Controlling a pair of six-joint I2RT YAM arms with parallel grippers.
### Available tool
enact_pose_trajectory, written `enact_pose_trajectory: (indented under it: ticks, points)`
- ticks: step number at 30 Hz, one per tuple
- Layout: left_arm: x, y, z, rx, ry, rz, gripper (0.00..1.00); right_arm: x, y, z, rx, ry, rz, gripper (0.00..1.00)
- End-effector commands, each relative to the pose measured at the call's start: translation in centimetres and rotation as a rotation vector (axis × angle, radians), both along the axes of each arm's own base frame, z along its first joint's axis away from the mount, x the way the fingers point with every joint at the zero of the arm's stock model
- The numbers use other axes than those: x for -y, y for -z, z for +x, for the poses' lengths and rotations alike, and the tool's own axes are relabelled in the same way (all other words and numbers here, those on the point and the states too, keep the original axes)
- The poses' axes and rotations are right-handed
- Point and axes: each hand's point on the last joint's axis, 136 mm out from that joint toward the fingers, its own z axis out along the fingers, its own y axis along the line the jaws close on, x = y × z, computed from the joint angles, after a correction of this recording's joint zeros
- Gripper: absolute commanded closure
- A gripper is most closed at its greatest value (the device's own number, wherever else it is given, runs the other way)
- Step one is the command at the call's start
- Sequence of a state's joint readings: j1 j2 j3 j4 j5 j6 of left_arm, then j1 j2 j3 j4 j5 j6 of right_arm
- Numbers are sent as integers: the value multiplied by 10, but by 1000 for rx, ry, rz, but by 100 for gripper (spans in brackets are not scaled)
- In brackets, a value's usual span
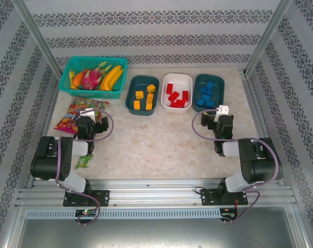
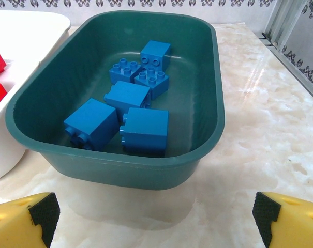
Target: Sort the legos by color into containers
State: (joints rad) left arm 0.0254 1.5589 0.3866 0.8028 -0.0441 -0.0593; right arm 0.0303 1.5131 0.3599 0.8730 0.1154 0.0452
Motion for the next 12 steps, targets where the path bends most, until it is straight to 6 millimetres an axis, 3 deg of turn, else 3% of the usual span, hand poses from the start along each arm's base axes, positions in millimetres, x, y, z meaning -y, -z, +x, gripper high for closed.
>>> enact_pose_trajectory:
  ticks: [1, 10, 12]
  points:
    - [6, -16, 9, 67, 27, 12, 0, 0, -17, 7, 60, 7, -12, 2]
    - [13, -15, 11, 50, 60, 29, 0, -1, -16, 9, 53, -5, -5, 2]
    - [13, -15, 11, 51, 60, 29, 0, -11, -16, 8, 57, -66, -9, 2]
